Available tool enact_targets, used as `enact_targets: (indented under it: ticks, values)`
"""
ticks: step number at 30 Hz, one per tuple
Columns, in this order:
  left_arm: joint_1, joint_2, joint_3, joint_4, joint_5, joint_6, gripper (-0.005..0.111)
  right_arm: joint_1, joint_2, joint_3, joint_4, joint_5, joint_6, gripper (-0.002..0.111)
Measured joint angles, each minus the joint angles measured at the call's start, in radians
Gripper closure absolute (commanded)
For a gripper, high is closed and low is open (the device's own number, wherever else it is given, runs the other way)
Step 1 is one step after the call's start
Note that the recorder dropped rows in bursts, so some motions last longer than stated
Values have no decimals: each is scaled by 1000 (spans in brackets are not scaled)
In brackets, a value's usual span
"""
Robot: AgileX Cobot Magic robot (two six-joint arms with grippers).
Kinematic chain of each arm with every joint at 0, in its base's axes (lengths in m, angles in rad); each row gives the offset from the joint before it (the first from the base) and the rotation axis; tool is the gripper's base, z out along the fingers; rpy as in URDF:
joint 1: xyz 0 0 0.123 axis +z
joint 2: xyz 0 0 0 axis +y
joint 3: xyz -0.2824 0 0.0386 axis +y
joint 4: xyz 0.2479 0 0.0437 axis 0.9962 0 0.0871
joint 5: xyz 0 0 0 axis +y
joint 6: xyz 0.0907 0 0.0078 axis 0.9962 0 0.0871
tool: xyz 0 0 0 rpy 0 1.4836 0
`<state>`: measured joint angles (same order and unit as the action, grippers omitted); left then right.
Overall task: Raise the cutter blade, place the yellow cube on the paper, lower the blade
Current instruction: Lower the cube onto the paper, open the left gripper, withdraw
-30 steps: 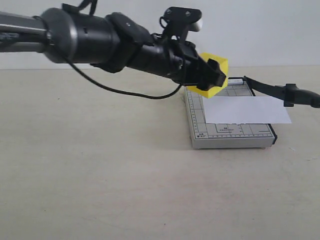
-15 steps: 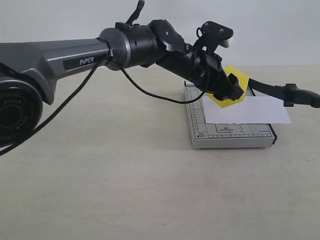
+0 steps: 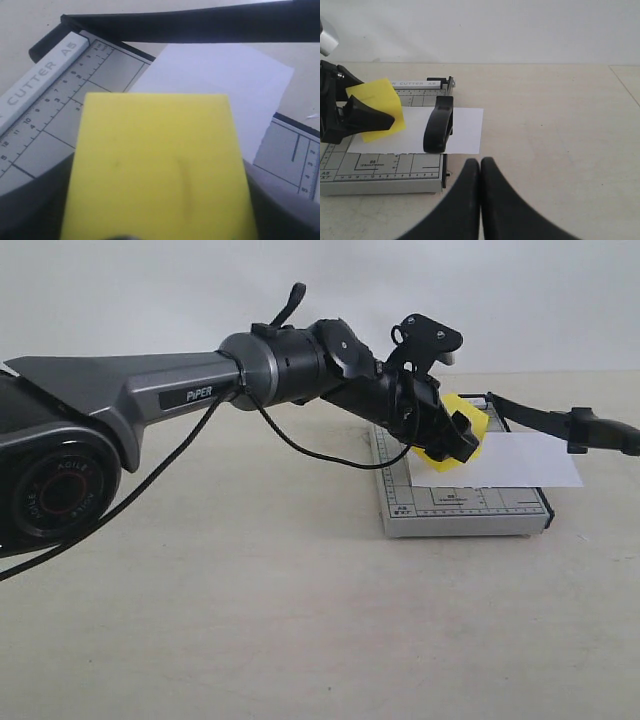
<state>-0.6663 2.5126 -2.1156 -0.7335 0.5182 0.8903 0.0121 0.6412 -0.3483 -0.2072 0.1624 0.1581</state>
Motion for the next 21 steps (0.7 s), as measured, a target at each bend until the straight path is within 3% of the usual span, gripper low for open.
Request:
enact_targets:
  ticks: [14,18,21]
  values:
    - [-2,44,-15,-58,-10,0,101,0,0,0,0,0,0,108]
    - [-2,44,-15,-58,-10,0,83,0,0,0,0,0,0,108]
    - [-2,44,-15,-58,-10,0,56,0,0,0,0,0,0,108]
